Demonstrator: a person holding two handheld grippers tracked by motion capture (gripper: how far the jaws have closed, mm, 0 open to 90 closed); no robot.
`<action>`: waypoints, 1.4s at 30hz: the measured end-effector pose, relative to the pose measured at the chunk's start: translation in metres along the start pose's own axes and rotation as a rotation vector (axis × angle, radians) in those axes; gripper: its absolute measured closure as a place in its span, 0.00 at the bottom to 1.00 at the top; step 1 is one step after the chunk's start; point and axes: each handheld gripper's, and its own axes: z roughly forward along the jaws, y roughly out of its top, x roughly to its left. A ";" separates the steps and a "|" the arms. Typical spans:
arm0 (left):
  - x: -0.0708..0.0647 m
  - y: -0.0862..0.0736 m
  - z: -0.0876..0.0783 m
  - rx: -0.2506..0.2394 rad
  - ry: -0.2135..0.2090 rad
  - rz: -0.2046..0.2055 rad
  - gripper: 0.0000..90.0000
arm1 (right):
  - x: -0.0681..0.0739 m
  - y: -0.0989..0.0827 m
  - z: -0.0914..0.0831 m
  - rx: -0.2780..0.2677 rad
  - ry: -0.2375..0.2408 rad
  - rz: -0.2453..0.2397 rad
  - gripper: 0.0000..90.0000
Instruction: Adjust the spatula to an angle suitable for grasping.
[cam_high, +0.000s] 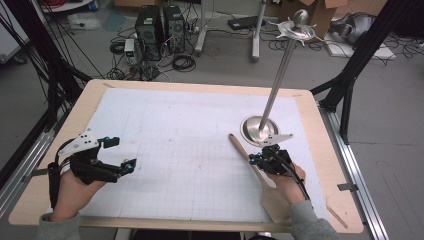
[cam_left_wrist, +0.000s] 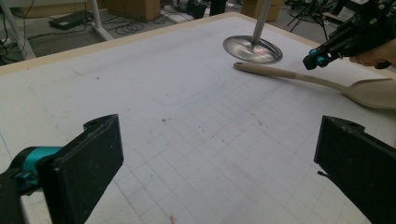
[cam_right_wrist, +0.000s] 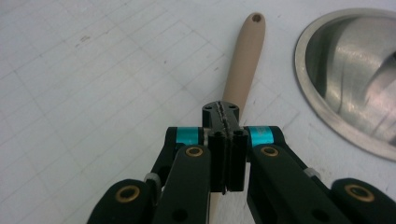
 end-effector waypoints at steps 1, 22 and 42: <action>0.000 0.000 0.000 0.002 0.001 0.002 0.02 | -0.002 0.002 0.002 -0.004 0.005 -0.006 1.00; 0.000 0.000 -0.001 0.002 -0.001 0.001 0.02 | -0.015 0.010 0.030 0.035 -0.057 -0.024 1.00; -0.001 -0.001 0.001 0.007 -0.001 0.004 0.02 | -0.007 0.013 0.038 -0.003 0.073 -0.123 1.00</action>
